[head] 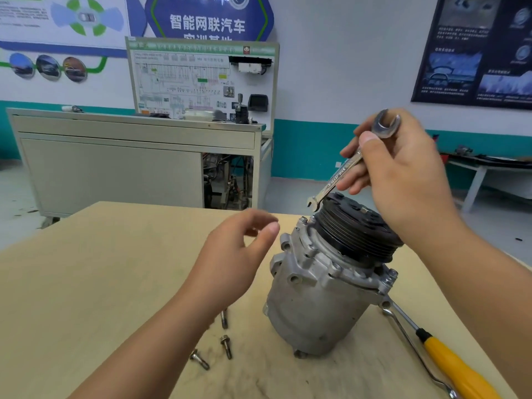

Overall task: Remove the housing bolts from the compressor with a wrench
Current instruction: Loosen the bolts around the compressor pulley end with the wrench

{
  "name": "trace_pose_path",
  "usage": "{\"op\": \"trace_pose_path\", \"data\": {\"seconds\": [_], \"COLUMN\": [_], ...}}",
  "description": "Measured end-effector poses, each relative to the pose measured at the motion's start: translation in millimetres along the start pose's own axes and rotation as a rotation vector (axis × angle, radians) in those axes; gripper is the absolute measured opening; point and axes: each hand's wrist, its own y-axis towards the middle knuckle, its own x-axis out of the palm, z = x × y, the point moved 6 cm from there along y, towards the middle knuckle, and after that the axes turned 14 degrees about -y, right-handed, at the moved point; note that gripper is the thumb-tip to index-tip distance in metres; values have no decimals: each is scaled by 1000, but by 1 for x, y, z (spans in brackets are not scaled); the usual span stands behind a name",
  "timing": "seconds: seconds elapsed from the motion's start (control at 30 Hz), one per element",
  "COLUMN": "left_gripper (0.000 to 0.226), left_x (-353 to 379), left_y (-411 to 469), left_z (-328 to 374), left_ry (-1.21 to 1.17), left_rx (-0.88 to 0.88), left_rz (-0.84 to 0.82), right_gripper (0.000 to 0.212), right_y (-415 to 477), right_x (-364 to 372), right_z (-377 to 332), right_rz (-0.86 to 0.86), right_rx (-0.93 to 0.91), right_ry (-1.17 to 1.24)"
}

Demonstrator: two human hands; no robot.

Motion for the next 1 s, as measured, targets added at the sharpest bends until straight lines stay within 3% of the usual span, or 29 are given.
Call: {"op": "trace_pose_path", "data": {"seconds": [0.23,0.7,1.0], "left_gripper": [28,38,18], "left_x": [27,47,52], "left_y": [29,61,75], "left_z": [-5,-10,-12], "left_ry": [-126,-281,-276], "left_rx": [-55,-98,-173], "left_rz": [-116,-195,-286], "right_gripper": [21,24,26], "right_y": [12,33,41], "right_x": [12,17,19], "right_z": [8,34,43], "right_rz": [-12,-75,-110], "right_rx": [0,148,257], "right_ry": [-110,-54,26]}}
